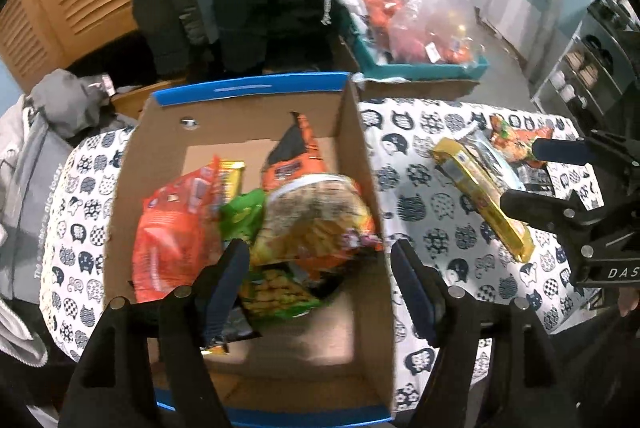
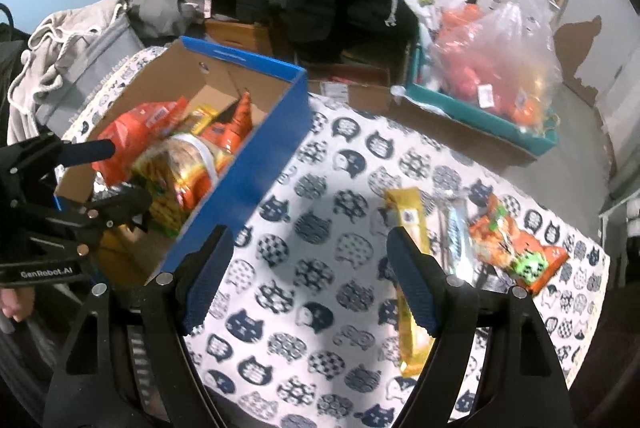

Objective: Organize snacks
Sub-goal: 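Move both grippers back to the table toward the yellow bar and black packet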

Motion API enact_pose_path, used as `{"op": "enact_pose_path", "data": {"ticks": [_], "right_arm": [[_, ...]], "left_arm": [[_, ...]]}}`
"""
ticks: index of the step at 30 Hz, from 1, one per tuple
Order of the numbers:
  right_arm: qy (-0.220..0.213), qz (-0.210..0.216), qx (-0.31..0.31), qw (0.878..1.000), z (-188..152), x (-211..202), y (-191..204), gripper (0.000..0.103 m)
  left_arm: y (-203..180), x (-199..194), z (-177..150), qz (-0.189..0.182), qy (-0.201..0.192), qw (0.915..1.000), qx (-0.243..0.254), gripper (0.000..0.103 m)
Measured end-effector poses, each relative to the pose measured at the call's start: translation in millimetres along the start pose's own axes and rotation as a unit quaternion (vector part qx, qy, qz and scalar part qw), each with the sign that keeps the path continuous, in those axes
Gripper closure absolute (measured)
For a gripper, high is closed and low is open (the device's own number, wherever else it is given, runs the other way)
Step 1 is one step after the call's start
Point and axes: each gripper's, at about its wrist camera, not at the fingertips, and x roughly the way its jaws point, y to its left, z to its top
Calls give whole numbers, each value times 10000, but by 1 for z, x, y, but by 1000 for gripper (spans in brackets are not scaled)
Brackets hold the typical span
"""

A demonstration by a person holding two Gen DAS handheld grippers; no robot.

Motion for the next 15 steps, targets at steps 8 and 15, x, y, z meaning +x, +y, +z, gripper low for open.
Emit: {"op": "enact_pose_path", "data": {"ticks": [8, 15], "right_arm": [[-21, -41, 259, 9997, -26, -13, -32, 24], [-30, -93, 510, 9987, -46, -22, -63, 24]], "left_arm": [[-37, 2, 2, -88, 77, 9994, 332, 28], [-66, 9, -1, -272, 278, 9982, 464, 27]]}}
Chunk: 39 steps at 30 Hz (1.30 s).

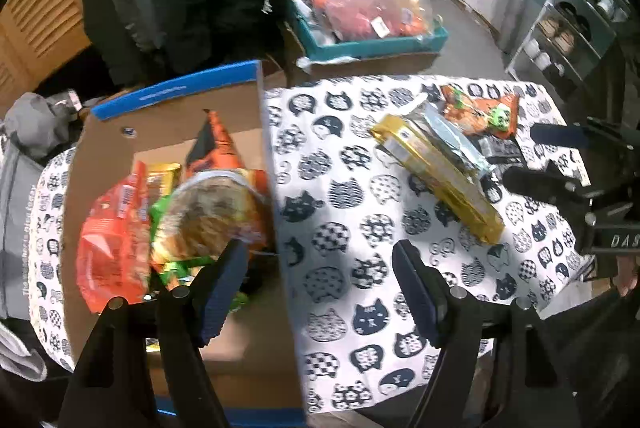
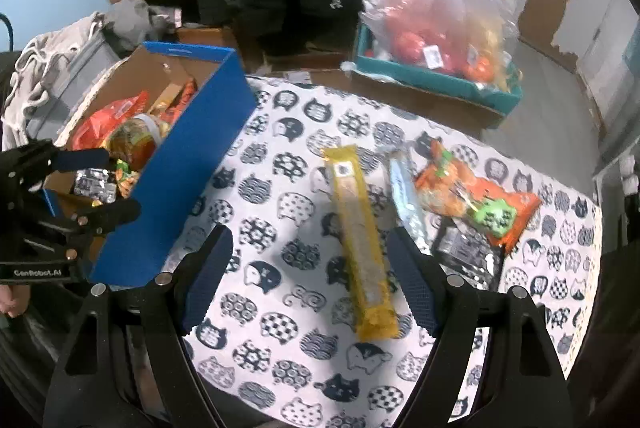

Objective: Organize snacks
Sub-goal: 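Move both grippers back to the table toward the yellow bar and black packet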

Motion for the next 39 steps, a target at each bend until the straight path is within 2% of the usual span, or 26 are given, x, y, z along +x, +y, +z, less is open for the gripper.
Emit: {"op": "enact_pose_path", "data": {"ticks": [8, 16, 19, 24, 30, 35, 39], "right_arm": [[-9, -75, 253, 9997, -12, -11, -37, 23], [375, -373, -363, 9979, -17, -11, -62, 23], [516, -305, -539, 9967, -15, -7, -75, 23], [814, -211, -743, 9937, -13, 11, -104, 23], [964, 113, -831, 9918, -14, 41, -135, 23], [995, 271, -785, 9916, -9, 67, -154, 23], [1106, 331, -959, 9887, -8, 88, -160, 23]], "left_arm": [[-36, 8, 3, -55, 89, 9994, 320, 27], [-64, 23, 11, -226, 247, 9986, 419, 24], [-69, 33, 14, -158, 330, 9984, 437, 24], [-75, 55, 23, -267, 597, 9976, 237, 24], [-98, 79, 30, -135, 717, 9952, 647, 24], [-108, 111, 47, -376, 1033, 9937, 235, 24], [-112, 133, 61, -419, 1136, 9926, -8, 24]]}}
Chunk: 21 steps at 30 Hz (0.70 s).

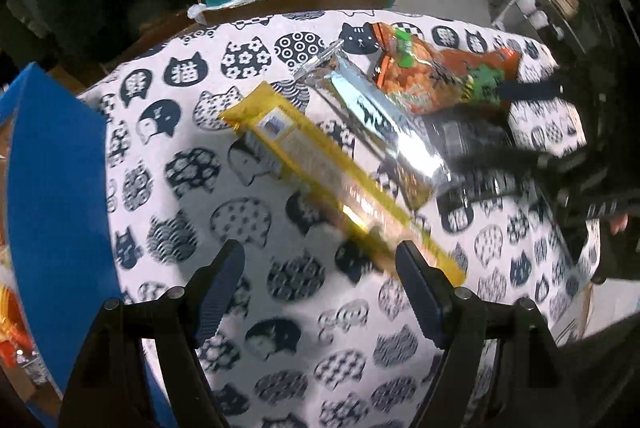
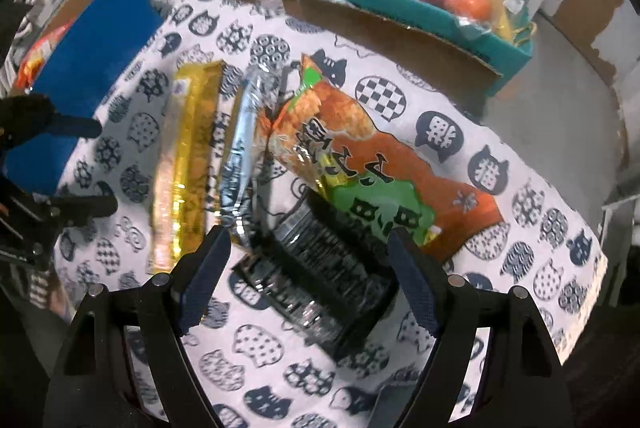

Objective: Organize snacks
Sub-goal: 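Move both grippers back to the table toward the yellow bar and black packet, then grasp the yellow wafer bar with the left gripper while the right grasps the black packet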

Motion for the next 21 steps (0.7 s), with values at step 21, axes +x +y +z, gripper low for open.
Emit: {"op": "enact_pose_path", "data": {"ticks": [21], "right_arm": [[324, 270, -294, 9987, -43, 33, -5, 23]], "left_arm": [[-27, 58, 21, 113, 330, 9993, -132, 19]]}}
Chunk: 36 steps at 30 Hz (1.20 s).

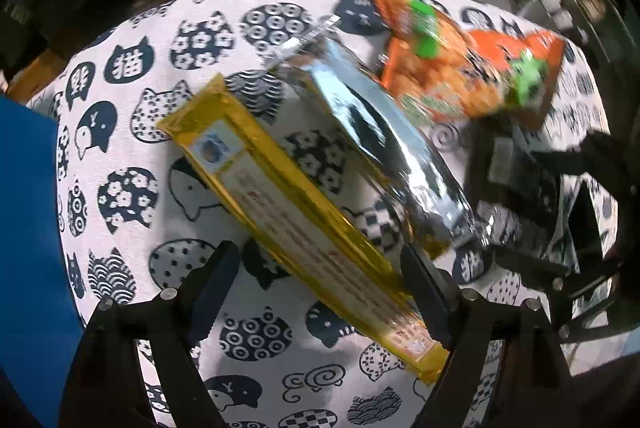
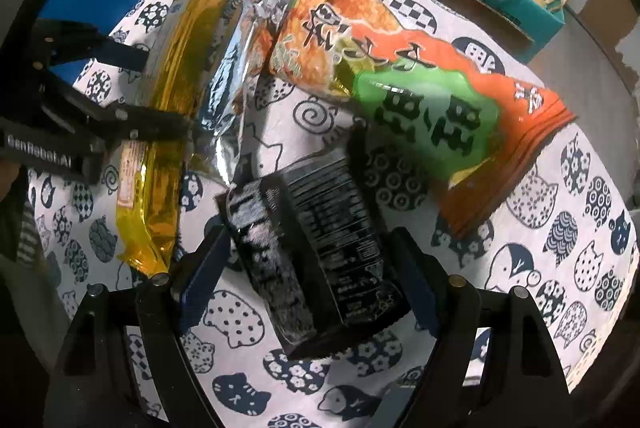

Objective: Organize snacks
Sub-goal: 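Grasp the yellow wafer bar with the left gripper while the right grasps the black packet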

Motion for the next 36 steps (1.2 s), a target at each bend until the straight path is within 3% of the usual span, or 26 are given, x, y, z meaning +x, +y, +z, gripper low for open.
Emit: {"op": "enact_pose_path", "data": {"ticks": [1, 3, 12, 17, 21, 26, 30, 36], "right_arm": [[21, -34, -16, 10000, -2, 0, 2, 23], [62, -112, -82, 9999, -4, 3, 7, 23], [238, -695, -139, 9972, -7, 22, 27, 23], [148, -808, 134, 9965, -1, 28, 34, 23], [19, -883, 345, 9955, 3, 27, 38, 40], [62, -870, 622, 9942, 2, 27, 37, 41], [51, -781, 869, 9931, -5, 20, 30, 41], [-122, -591, 1236, 9905, -12, 3, 13, 41]], "left_arm": [[-3, 0, -2, -9, -21, 10000, 45, 22], [-8, -1, -9, -96, -71, 9998, 139, 37], [-2, -13, -37, -113, -34, 9993, 366, 62], [12, -13, -38, 5, 22, 9997, 223, 57], [18, -10, -37, 31, -30, 9999, 107, 43], [5, -2, -24, 260, -99, 9992, 291, 39], [2, -6, -24, 369, -281, 9986, 254, 64], [19, -15, -25, 296, -329, 9988, 216, 73]]}}
